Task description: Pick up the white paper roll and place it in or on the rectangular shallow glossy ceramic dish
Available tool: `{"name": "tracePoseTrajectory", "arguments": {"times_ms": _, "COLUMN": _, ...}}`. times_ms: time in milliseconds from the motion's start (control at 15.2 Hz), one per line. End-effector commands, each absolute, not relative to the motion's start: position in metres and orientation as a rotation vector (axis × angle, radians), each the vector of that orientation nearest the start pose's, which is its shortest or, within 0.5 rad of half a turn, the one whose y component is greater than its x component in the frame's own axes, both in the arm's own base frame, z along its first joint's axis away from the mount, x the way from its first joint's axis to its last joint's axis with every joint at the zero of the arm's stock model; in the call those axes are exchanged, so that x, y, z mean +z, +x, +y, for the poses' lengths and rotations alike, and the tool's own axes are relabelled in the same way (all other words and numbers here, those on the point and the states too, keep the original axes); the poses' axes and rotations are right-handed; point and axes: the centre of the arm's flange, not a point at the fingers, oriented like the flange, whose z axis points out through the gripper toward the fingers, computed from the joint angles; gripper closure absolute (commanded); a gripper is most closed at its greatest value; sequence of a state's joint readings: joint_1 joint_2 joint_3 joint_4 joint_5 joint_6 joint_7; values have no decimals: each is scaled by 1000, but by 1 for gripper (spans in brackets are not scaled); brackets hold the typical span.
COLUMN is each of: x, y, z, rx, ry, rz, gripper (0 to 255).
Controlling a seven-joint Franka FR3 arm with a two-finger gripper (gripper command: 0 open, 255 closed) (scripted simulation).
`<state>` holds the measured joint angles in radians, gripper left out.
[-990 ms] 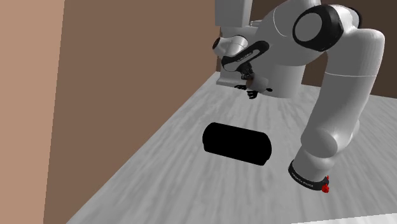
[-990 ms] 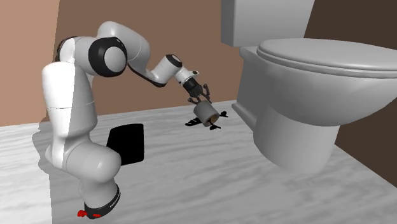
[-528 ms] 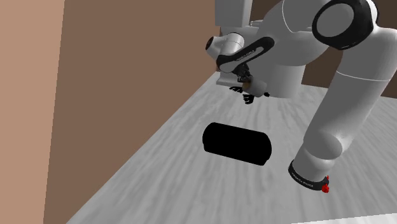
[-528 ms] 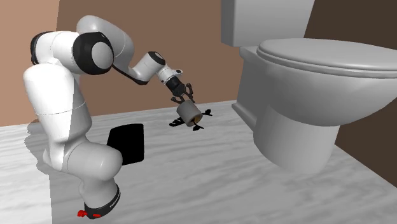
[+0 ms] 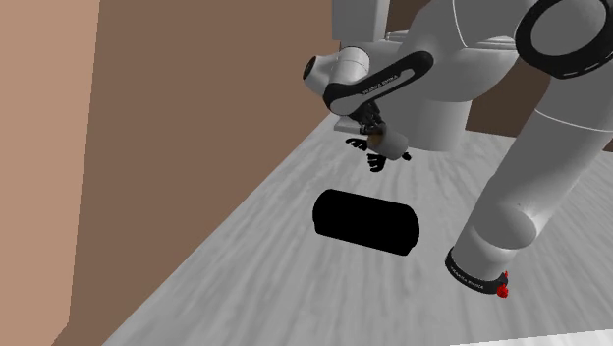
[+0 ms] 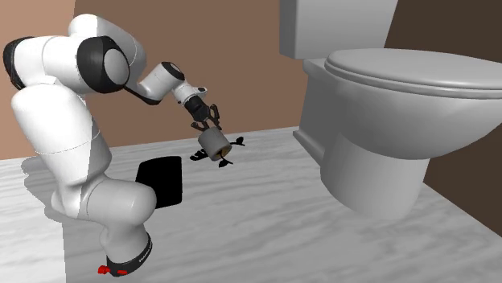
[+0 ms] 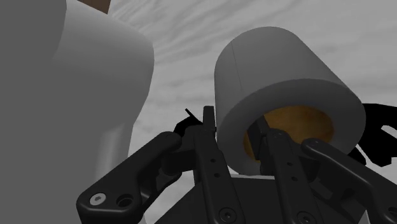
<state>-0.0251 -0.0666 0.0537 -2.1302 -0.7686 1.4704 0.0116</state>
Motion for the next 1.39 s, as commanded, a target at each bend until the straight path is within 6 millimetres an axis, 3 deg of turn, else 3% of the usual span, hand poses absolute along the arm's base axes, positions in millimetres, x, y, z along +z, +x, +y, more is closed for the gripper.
{"name": "tracePoseTrajectory", "arguments": {"times_ms": 0, "x": 436, "y": 463, "z": -40, "rx": -677, "ry": 2266, "rz": 204, "gripper": 255}}
{"name": "tracePoseTrajectory", "arguments": {"times_ms": 1056, "x": 453, "y": 405, "z": 162, "rx": -677, "ry": 2266, "rz": 204, "gripper": 255}}
{"name": "tracePoseTrajectory", "arguments": {"times_ms": 1320, "x": 437, "y": 403, "z": 168, "rx": -677, "ry": 2266, "rz": 204, "gripper": 255}}
